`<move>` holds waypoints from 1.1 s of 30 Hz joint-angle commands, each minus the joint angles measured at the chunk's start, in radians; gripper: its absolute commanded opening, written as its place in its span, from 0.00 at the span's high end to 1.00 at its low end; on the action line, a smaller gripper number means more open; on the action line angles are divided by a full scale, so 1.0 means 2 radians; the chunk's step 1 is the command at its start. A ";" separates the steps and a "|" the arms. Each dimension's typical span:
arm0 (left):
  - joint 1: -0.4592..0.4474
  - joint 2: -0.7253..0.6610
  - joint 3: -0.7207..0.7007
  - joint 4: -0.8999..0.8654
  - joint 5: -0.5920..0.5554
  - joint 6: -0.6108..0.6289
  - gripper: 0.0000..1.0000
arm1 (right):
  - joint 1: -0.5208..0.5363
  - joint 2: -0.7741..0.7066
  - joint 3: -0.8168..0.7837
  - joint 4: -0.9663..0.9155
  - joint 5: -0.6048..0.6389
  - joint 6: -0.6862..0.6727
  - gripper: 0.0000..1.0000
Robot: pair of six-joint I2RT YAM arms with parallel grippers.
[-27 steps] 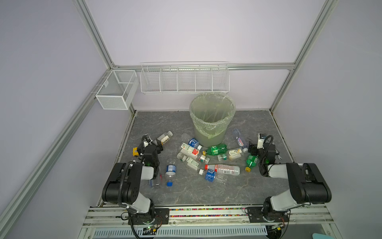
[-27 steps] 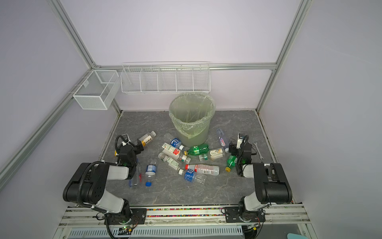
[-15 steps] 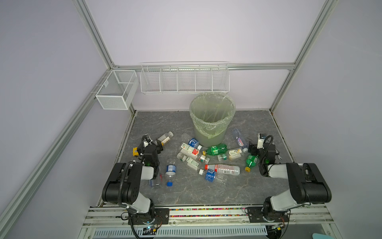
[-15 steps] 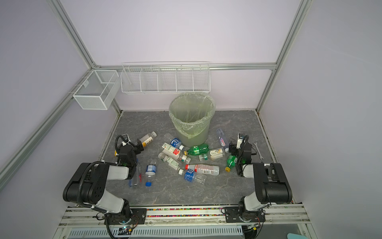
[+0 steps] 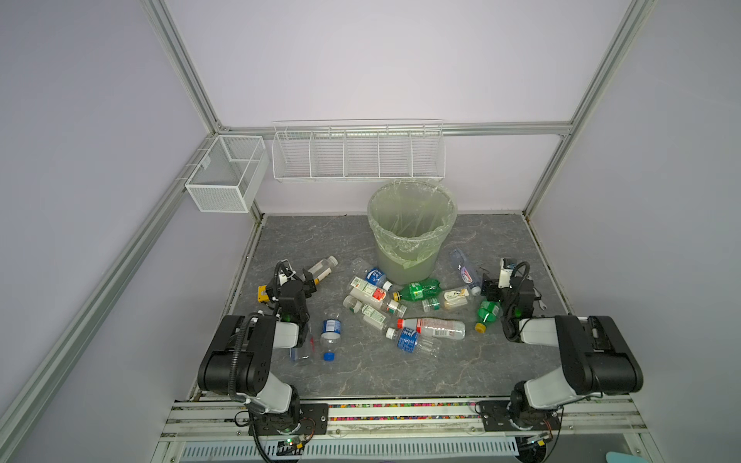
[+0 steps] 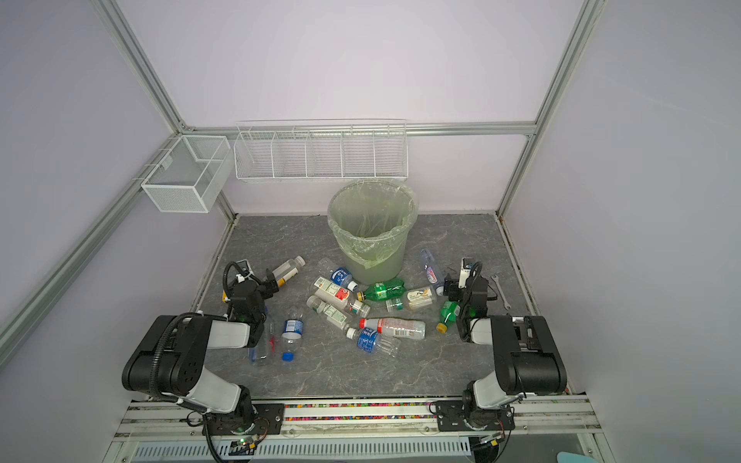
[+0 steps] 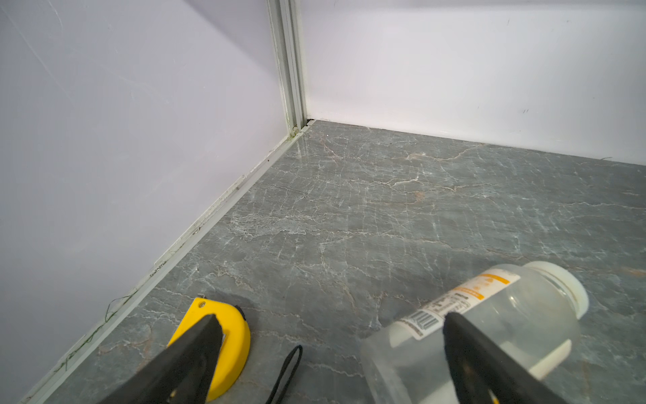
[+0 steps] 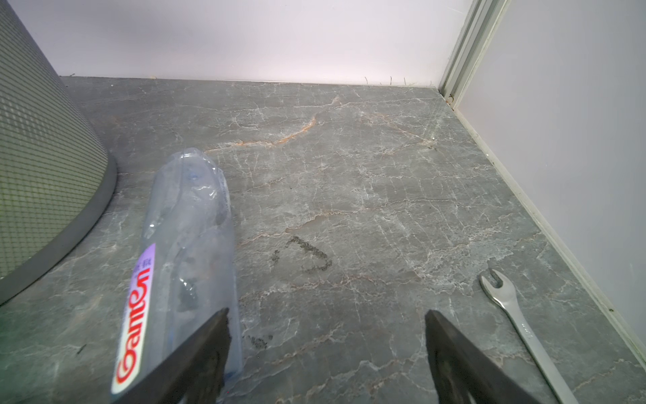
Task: Throw the plastic bottles in the bin
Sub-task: Pick up the plastic bottle from the middle-right of the table.
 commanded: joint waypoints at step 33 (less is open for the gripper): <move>-0.052 -0.332 0.117 -0.489 0.092 -0.269 0.01 | 0.057 -0.169 0.269 -0.840 -0.007 0.258 0.12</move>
